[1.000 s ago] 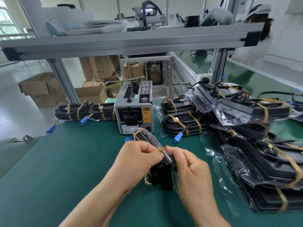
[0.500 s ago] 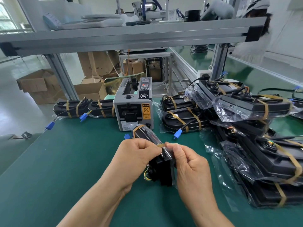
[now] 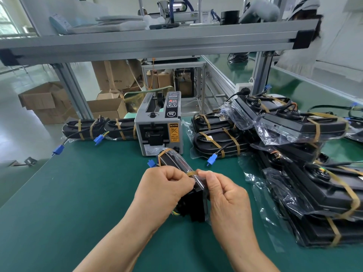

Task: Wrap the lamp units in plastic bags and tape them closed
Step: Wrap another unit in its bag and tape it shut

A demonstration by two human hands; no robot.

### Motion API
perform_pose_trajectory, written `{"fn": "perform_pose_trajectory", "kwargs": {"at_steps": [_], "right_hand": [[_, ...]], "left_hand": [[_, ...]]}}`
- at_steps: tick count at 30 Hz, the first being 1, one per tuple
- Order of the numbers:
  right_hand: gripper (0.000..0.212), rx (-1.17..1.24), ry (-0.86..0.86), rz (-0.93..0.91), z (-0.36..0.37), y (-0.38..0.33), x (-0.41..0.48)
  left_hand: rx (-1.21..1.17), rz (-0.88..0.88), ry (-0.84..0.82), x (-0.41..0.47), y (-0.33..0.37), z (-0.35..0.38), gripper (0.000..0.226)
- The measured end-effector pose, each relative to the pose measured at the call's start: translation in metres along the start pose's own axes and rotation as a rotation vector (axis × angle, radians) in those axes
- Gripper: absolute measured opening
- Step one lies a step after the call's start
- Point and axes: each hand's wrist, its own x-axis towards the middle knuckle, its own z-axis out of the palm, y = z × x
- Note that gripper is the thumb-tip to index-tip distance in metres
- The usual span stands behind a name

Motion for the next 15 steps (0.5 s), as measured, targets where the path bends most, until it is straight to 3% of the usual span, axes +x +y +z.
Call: {"fn": "perform_pose_trajectory", "kwargs": {"at_steps": [11, 15], "right_hand": [[0.038, -0.014, -0.005, 0.006, -0.0011, 0.0023, 0.0008], [0.035, -0.036, 0.010, -0.003, -0.0016, 0.0025, 0.0010]], "left_hand": [[0.051, 0.074, -0.001, 0.0019, -0.0067, -0.0020, 0.016], [0.030, 0.077, 0.046, 0.0040, -0.0086, -0.0009, 0.035]]}}
